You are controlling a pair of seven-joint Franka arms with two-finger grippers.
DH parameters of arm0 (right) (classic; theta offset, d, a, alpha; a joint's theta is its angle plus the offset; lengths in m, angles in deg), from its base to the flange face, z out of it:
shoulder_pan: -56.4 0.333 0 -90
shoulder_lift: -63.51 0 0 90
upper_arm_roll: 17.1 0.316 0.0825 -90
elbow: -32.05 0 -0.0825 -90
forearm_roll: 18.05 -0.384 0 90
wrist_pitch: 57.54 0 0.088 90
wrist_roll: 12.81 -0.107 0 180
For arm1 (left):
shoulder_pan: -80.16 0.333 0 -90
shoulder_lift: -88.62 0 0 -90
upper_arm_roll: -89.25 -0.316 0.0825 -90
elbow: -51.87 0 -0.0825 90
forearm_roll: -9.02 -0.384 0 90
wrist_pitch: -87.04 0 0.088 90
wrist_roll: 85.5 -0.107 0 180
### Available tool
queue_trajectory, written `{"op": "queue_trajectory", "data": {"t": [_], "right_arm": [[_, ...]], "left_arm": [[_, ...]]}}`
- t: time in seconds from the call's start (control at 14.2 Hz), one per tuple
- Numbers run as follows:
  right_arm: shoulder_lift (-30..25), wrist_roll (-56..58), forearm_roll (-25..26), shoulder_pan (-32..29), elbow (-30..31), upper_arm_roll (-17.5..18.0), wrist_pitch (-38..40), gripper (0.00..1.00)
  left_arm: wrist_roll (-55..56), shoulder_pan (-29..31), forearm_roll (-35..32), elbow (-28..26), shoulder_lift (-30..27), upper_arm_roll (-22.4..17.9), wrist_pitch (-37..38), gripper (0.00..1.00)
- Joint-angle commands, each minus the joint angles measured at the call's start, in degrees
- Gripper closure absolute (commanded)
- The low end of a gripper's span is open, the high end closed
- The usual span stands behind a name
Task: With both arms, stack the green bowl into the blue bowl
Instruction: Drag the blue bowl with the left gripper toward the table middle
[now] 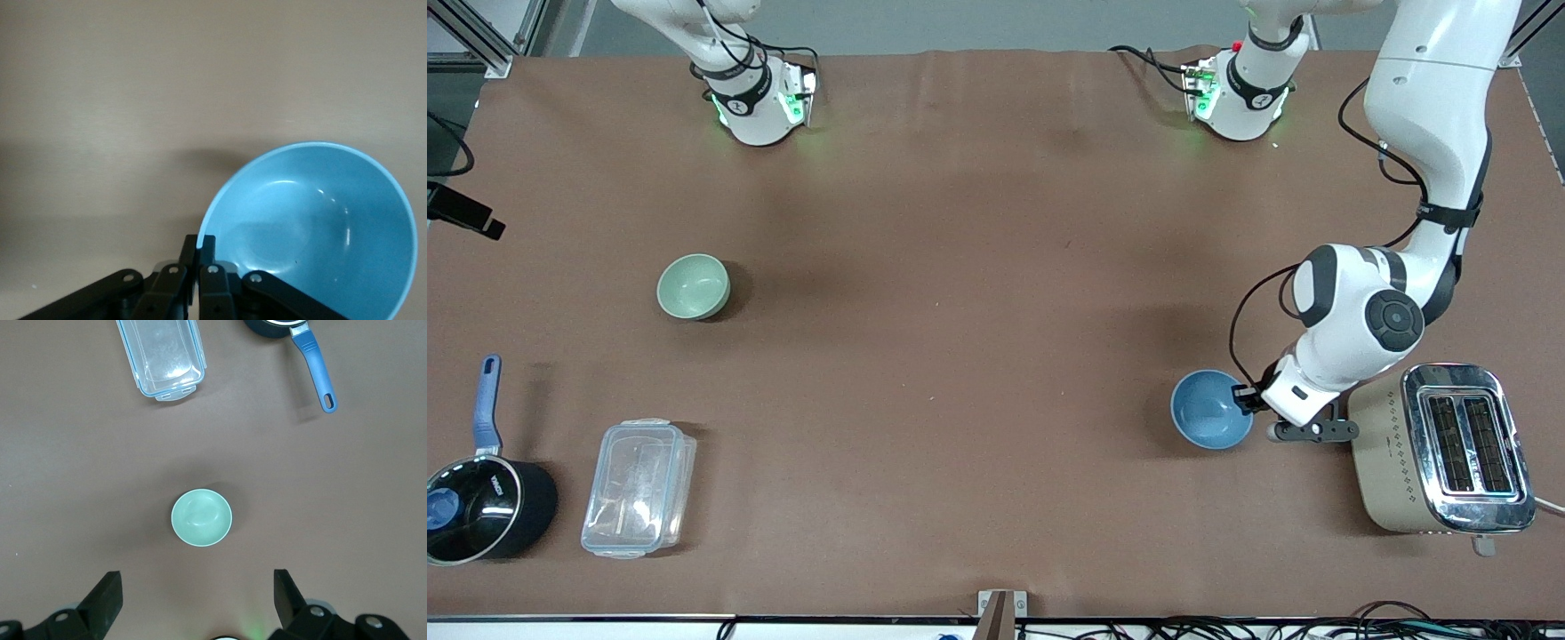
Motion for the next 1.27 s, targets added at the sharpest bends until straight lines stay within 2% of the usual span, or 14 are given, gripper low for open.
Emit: {"op": "queue_trajectory", "data": {"t": [0.0,0.14,0.21,0.42,0.78,1.2], "right_arm": [[-0.2,0.2,-0.3,-1.1,0.1,0.8,0.7,0.00],[-0.2,0.3,-0.3,-1.2,0.1,0.8,1.0,0.00],[-0.2,0.2,-0.4,-1.2,0.0,0.8,1.0,0.00],[-0.2,0.3,-0.4,-1.9,0.0,0.8,1.4,0.00],[-0.3,1.3,-0.5,-2.4,0.0,0.8,1.6,0.00],[-0.3,1.3,-0.5,-2.4,-0.1,0.8,1.6,0.00]], "left_arm": [[6.4,-0.1,1.0,1.2,-1.5,4.5,3.0,1.00],[13.9,-1.7,0.3,2.3,-1.0,7.8,3.0,1.00],[16.7,-3.7,0.3,2.8,-0.8,8.0,3.0,1.00],[23.6,-8.9,0.3,4.9,0.5,8.0,3.0,1.00],[31.2,-16.1,0.1,5.2,2.8,8.0,2.3,1.00],[40.9,-23.8,0.1,12.2,9.6,7.5,1.2,1.00]]}}
